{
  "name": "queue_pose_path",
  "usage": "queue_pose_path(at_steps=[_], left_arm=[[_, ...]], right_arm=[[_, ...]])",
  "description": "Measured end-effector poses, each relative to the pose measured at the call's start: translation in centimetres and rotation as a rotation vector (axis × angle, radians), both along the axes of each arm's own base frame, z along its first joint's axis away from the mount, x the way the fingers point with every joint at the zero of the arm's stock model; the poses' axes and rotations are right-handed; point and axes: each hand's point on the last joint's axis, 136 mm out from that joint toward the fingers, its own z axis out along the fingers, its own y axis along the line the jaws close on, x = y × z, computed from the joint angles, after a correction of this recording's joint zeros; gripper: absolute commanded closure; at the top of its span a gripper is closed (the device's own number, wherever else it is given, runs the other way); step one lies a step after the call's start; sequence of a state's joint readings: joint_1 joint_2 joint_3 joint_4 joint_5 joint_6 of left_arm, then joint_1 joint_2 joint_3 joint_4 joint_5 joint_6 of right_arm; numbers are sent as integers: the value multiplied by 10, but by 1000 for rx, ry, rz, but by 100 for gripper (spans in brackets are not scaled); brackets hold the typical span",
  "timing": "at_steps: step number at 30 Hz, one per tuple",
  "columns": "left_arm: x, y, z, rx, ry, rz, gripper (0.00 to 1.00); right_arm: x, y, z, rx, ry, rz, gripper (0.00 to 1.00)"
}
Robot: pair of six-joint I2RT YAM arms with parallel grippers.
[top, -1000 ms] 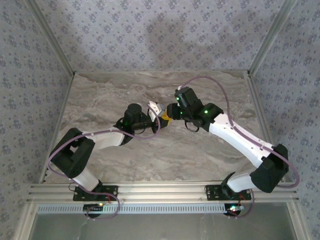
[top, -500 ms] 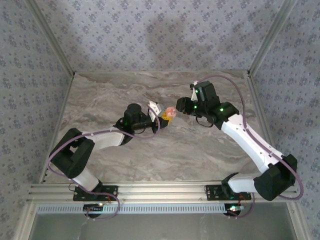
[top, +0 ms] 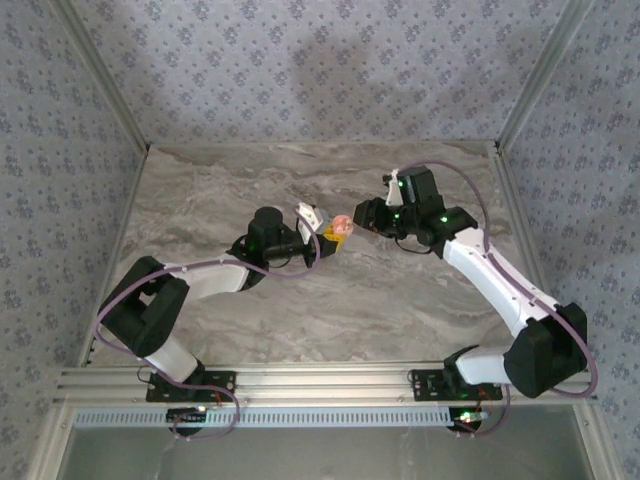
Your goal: Insert the wireless bluetooth earbuds into the charging case
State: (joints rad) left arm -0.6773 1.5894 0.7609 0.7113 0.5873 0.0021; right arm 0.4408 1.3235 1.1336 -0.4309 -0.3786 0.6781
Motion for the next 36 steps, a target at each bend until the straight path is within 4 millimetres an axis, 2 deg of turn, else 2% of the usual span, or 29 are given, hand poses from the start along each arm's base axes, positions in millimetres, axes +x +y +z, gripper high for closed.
queue_pose_path(at_steps=[26, 36], left_arm=[[-2, -1, 0, 0, 6, -7, 96], [-2, -1, 0, 0, 6, -6, 96]], right_arm=[[-1, 10, -3, 38, 23, 42, 73], [-13, 12, -10, 22, 69, 65, 72]])
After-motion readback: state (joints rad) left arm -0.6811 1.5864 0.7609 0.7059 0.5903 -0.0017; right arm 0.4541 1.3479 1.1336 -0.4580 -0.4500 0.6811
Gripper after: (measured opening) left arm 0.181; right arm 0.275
